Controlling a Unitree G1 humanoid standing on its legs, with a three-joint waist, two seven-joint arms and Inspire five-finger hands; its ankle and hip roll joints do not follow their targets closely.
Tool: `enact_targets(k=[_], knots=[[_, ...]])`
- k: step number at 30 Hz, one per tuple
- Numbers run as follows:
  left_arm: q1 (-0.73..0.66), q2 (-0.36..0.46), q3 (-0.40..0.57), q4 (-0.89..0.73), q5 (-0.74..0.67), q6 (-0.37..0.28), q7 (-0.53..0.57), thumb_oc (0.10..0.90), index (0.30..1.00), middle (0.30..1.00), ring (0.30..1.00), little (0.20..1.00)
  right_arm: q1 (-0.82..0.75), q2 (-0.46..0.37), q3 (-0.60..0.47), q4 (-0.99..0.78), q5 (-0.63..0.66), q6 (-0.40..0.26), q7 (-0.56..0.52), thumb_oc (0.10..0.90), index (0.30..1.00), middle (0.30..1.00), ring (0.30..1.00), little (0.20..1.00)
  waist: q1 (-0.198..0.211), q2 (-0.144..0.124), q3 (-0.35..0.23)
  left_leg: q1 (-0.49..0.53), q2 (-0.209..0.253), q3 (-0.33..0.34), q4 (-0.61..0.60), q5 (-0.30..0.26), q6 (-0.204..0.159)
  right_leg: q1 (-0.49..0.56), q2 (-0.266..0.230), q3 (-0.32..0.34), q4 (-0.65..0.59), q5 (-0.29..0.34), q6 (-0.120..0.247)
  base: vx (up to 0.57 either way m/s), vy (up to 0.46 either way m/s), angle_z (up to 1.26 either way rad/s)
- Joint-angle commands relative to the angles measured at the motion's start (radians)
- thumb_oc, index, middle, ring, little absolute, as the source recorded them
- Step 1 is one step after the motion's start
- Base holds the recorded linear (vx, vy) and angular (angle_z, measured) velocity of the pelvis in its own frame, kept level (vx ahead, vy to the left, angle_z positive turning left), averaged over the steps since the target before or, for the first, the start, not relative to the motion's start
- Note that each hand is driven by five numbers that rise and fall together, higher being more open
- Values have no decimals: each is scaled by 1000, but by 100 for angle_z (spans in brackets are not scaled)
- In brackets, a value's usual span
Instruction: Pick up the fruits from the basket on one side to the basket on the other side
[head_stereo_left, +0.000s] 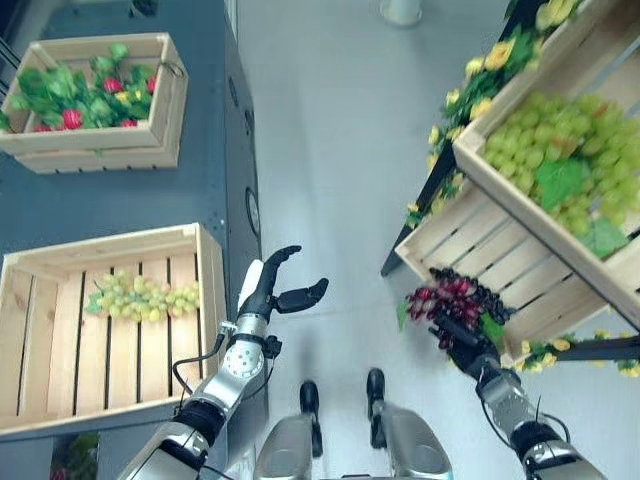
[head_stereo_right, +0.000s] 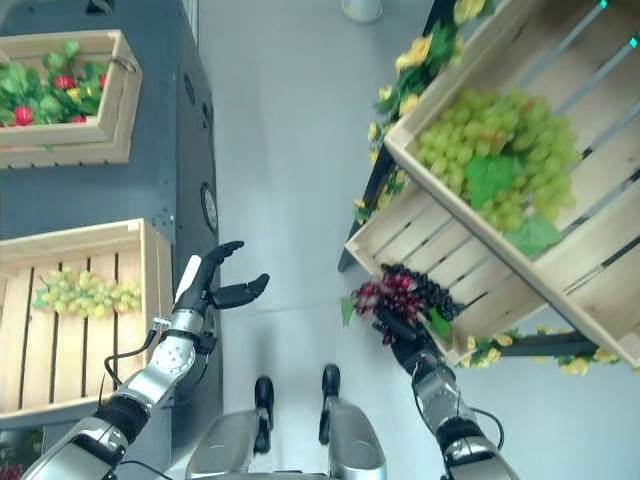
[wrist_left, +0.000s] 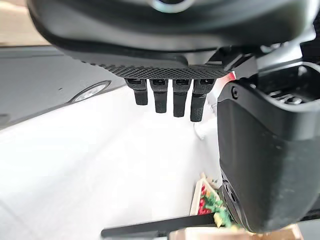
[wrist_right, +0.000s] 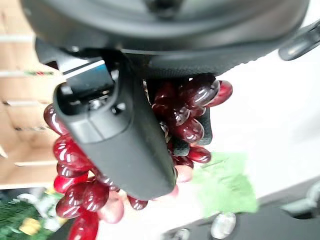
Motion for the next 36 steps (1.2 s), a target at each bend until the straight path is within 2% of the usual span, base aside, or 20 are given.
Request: enact_targets(k=[1, 7, 16, 19, 23, 30, 36], knots=[[-37, 15, -15, -137, -31, -63, -4, 800, 900, 900, 900, 900, -13, -103, -86, -122, 97, -139, 16, 400, 300, 300, 300, 300, 7, 1, -34, -93, -52, -11, 188, -106, 23, -59, 1, -47, 262, -108, -44, -32, 7, 21], [-42, 61, -32, -200, -37, -52, -23, 800, 900, 900, 900, 900, -42, -160, -151, -167, 158, -170, -2, 400, 300, 300, 300, 300, 8, -4, 20, -200, -68, -25, 321, -152, 32, -159, 2, -51, 383, -138, -54, -56, -7, 7], [-85, 122, -66, -279, -68, -31, -30, 800, 900, 900, 900, 900, -101, -269, -226, -190, 236, -196, -59, 400, 300, 300, 300, 300, 7, -14, 54, -323, -55, -39, 469, -196, 32, -263, 19, -44, 496, -159, -64, -30, -55, 1], [-99, 149, -75, -313, -66, -22, -44, 800, 900, 900, 900, 900, -129, -317, -244, -173, 224, -187, -87, 400, 300, 300, 300, 300, 10, -18, 59, -363, -52, -46, 504, -202, 34, -302, 29, -37, 525, -158, -64, -26, -95, -1], [-108, 192, -88, -355, -63, -3, -46, 800, 900, 900, 900, 900, -144, -381, -248, -143, 177, -132, -141, 400, 300, 300, 300, 300, 14, -28, 59, -412, -42, -53, 537, -201, 32, -346, 38, -34, 555, -155, -67, -32, -99, -1], [-118, 272, -97, -384, -103, 13, -70, 800, 900, 900, 900, 900, -184, -474, -257, -41, 148, -96, -147, 400, 300, 300, 300, 300, 31, -40, 59, -465, -36, -70, 557, -195, 29, -396, 45, -41, 576, -144, -61, -24, -87, 1], [-93, 317, -88, -393, -114, -4, -75, 800, 900, 900, 900, 900, -216, -537, -202, -13, 67, -62, -121, 400, 300, 300, 300, 300, 41, -48, 59, -465, -43, -83, 519, -175, 26, -395, 63, -33, 538, -131, -62, -16, -28, 2]])
